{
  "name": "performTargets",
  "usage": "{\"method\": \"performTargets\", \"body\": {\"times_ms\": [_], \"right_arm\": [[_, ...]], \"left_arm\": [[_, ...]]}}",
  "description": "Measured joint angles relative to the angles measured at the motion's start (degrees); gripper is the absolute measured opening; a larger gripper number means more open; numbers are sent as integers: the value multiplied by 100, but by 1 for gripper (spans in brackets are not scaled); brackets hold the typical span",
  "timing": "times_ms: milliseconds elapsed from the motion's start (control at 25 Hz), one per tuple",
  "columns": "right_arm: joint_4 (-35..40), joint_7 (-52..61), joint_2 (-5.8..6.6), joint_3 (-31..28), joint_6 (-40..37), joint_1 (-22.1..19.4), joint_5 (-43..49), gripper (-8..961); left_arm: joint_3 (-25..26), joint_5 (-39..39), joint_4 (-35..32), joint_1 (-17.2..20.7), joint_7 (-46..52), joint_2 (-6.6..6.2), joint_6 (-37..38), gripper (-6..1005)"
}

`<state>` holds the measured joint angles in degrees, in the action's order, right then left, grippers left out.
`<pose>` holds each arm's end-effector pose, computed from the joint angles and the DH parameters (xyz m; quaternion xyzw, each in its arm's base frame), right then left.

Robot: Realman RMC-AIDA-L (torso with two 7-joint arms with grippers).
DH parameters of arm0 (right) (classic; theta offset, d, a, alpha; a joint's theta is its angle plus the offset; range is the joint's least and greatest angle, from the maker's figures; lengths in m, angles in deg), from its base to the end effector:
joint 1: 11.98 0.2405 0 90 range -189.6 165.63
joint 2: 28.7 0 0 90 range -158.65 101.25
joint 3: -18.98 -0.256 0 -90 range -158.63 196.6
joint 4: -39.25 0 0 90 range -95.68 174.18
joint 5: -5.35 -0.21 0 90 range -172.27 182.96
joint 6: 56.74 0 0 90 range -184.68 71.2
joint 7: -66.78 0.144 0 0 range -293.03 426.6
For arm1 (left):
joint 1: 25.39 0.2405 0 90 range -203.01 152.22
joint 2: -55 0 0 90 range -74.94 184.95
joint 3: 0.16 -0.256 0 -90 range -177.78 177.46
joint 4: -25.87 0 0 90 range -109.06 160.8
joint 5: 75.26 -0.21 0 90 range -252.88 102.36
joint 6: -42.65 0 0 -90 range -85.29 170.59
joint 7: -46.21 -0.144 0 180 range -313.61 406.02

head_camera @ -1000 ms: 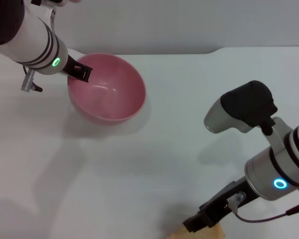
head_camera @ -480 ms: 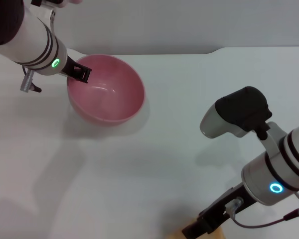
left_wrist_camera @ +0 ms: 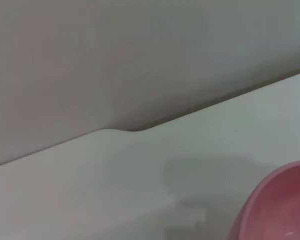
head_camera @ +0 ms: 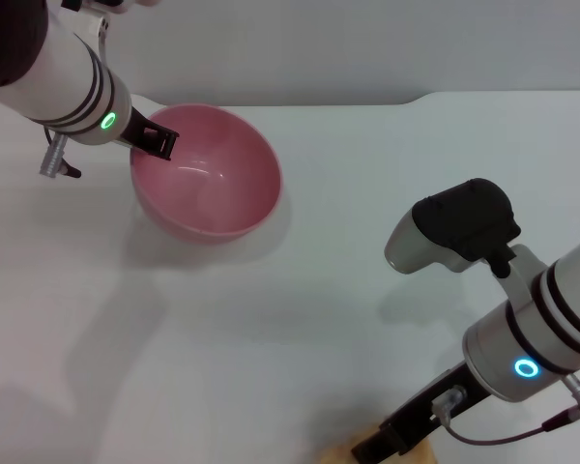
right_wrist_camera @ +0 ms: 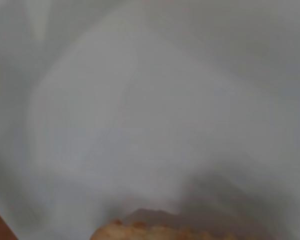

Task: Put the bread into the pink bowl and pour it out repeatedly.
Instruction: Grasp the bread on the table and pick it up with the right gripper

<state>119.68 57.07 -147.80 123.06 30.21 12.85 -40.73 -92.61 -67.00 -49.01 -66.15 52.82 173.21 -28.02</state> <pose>0.1740 0.2644 -0.0793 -0.8747 0.4487 -0.1799 0.0354 -0.1533 0.4129 0.0011 -0.7959 -0.4014 0.1363 0.4323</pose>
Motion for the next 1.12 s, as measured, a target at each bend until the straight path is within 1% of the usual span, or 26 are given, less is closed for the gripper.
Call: {"method": "performTargets", "body": {"times_ms": [400,680,920,1120], "right_arm": [[-216,3,0,70,-68,77,36,564],[31,-72,24,207,-57,79,159,549],[78,-87,24,219,-91,140,348,434],[79,-91,20,193,-136,155,364,386]], "left_arm": [[0,3,-14,-3,-5,0,-7,43],[0,-9,-37,-11,-11,0,0,43],[0,-13,-44,-12,-11,0,0,43],[0,-17,-44,-11,-21,-4,16,43]]}}
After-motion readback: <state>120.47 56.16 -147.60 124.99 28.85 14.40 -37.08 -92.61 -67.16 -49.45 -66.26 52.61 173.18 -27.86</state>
